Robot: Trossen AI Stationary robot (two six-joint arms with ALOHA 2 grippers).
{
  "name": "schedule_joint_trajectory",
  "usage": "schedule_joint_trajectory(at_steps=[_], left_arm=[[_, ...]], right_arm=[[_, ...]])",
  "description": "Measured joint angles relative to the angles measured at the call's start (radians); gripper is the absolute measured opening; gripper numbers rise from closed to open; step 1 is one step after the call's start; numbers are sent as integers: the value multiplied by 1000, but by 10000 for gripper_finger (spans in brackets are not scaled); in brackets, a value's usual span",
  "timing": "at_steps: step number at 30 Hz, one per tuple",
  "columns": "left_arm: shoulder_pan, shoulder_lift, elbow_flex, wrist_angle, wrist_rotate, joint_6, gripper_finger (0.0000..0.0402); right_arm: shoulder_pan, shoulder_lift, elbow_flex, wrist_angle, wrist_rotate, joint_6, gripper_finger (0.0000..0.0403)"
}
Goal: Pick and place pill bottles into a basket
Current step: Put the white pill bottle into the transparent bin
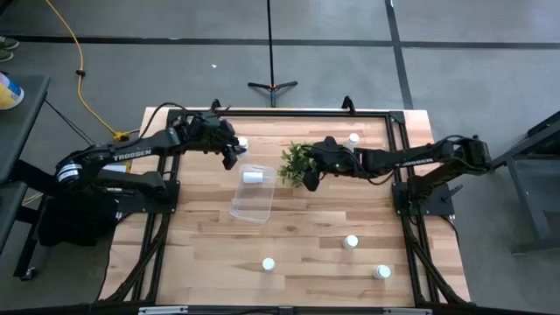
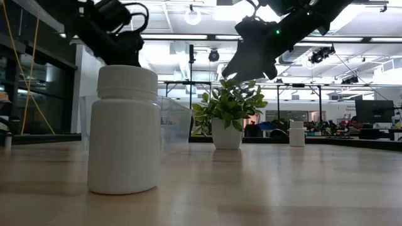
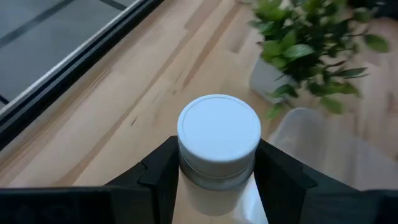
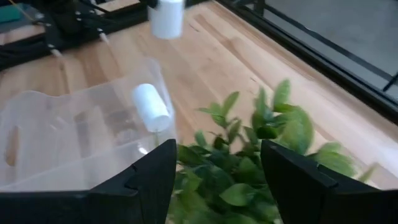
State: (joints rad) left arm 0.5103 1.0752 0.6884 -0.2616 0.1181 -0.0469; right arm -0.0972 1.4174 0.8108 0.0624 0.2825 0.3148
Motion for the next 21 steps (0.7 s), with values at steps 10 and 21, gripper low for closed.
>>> schedule_joint_trajectory(at_steps=[10,21], left_arm=[[-147,0,195,-145,-106,7,207],[-330,30,232,-161,-237,-163,207]], right_arm=[[-99,-45,0,-1,-102,-16,224],[-196,-237,0,-47,-232,-259,224]])
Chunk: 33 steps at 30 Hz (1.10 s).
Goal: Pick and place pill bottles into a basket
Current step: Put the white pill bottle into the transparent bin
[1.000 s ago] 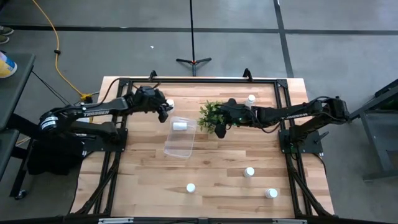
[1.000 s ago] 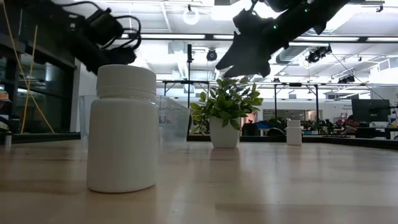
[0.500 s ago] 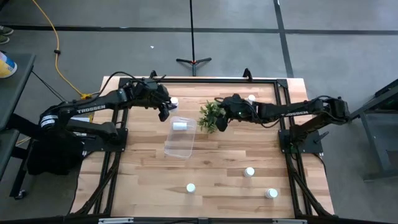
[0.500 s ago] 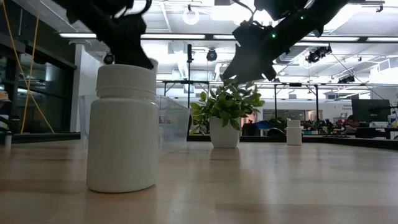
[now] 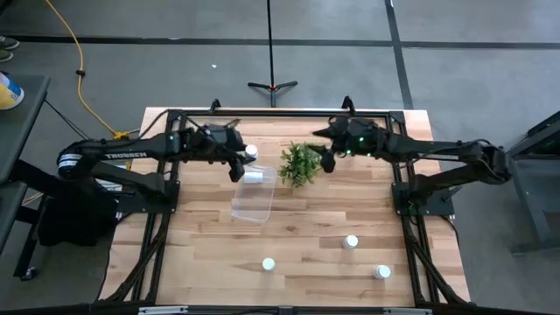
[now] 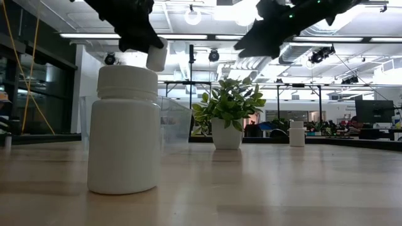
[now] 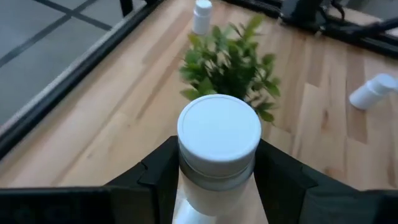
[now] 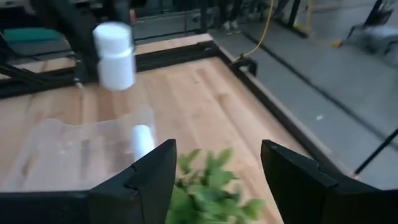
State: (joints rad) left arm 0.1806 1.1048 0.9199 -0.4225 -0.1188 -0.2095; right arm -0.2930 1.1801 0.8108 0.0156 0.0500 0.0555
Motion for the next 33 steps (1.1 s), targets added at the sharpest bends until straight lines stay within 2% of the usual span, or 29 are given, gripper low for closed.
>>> schedule_joint_trajectory(at_steps=[8,13,21,33], left_arm=[[-106,116,6,16,-56,-87,207],[-130,238,104,-107,-60,-61,207],[-129,407,270,-353,-60,17,207],[-149,495,275,-369,-51,72,207]], right_arm=[[-72,-71,0,-119,-1,-60,224],[-94,-74,0,-201,-1,-64,224],[-102,-74,0,-204,1,-71,224],[-107,-74,0,-214,2,-93,224]])
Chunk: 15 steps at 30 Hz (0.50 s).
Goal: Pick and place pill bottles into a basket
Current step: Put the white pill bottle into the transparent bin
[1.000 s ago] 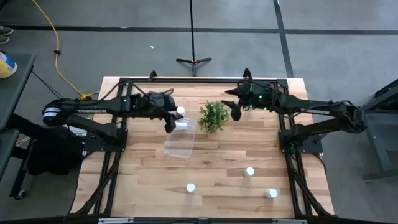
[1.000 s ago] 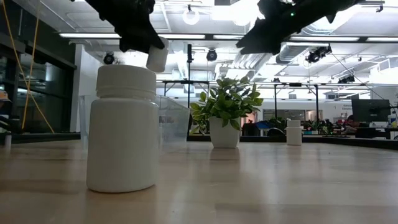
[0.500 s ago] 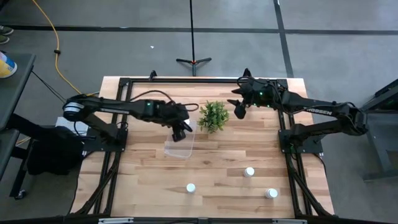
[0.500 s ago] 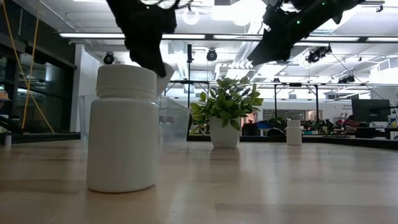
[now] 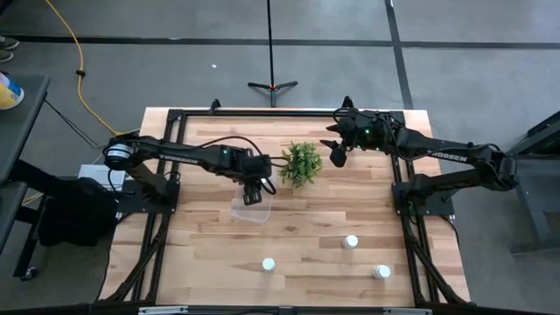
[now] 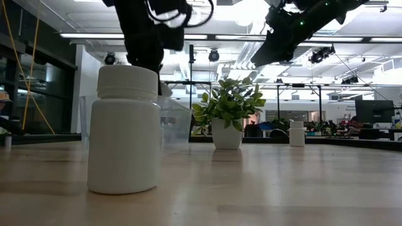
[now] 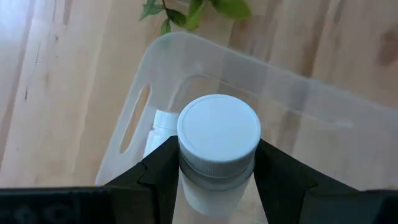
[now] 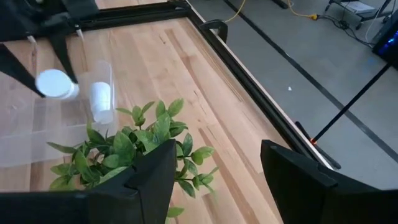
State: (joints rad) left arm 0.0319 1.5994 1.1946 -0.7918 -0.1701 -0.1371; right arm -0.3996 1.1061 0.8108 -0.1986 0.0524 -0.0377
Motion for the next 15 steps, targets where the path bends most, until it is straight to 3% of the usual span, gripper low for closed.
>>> schedule_joint_trajectory(at_steps=[15], left_arm=[[0,89,-1,-66,29,88,209]], right_arm=[[0,0,0,-7,4,-6,224]])
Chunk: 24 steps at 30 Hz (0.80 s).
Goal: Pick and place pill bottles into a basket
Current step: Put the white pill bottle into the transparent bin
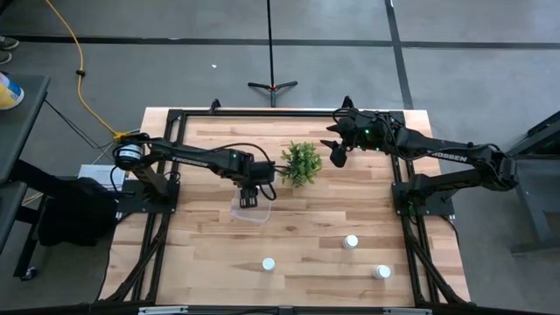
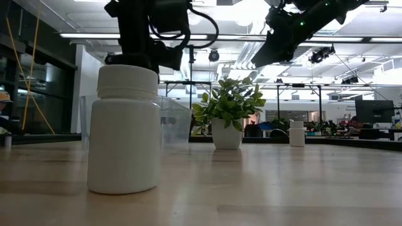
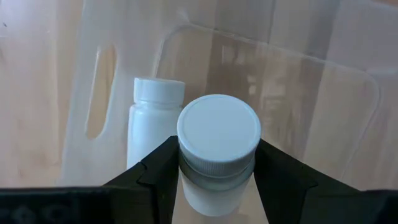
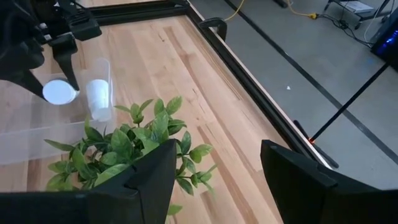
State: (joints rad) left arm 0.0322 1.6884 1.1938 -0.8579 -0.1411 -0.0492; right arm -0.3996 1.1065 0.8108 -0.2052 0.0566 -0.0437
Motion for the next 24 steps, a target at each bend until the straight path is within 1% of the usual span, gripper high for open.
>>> schedule_joint_trajectory(at_steps=[7,11,13,15,17,19,24], left_arm=[[0,2,-1,-13,-18,42,209],[0,23,-3,-20,-21,46,209],[0,37,0,9,-21,46,207],[0,46,-3,-11,-21,46,208],[0,60,-1,2,-24,46,214],[0,63,-3,-29,-30,46,223],[0,73,-3,-42,-36,46,234]], right_arm=[[0,0,0,-1,4,-7,224],[0,0,0,-4,3,-4,224],[0,0,0,-7,1,-2,224],[0,0,0,-10,0,-1,224],[0,0,0,-15,0,1,224],[0,0,0,-22,0,1,224],[0,0,0,-35,-1,1,224]])
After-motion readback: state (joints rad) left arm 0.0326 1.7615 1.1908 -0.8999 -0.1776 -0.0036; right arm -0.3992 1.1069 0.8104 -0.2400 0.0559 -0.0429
